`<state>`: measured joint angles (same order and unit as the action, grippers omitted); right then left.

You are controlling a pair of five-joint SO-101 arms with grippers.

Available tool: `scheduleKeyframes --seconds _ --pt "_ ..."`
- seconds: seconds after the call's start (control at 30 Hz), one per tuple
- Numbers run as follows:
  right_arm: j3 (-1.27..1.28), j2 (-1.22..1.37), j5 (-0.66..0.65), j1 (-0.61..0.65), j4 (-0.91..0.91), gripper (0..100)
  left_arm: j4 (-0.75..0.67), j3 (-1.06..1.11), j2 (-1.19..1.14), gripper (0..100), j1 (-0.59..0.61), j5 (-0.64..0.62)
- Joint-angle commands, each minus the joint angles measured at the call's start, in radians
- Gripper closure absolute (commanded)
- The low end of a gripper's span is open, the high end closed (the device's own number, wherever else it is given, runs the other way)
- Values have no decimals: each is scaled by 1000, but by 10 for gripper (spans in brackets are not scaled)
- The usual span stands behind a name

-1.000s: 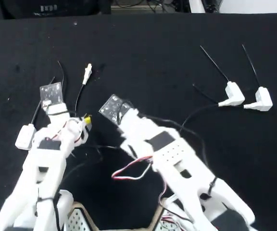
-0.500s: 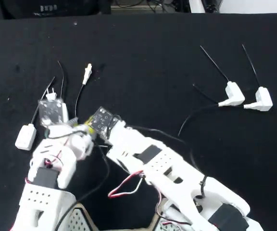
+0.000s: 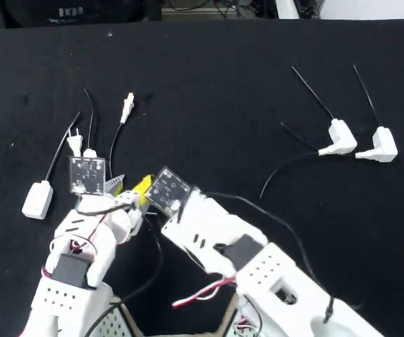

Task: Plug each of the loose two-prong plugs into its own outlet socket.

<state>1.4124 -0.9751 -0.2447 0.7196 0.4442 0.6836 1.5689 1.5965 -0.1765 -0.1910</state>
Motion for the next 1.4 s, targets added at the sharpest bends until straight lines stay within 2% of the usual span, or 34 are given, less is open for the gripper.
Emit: scheduleKeyframes --seconds 0.0,0.27,0.53,1.37 --pt "27 -151 9 6 12 988 2 2 12 812 -44 23" --pt "50 -447 9 5 178 988 2 4 8 812 -44 23" --pt "160 -642 9 5 181 988 2 4 8 812 -44 23" --pt "116 -653 32 3 181 988 2 5 8 812 -42 23"
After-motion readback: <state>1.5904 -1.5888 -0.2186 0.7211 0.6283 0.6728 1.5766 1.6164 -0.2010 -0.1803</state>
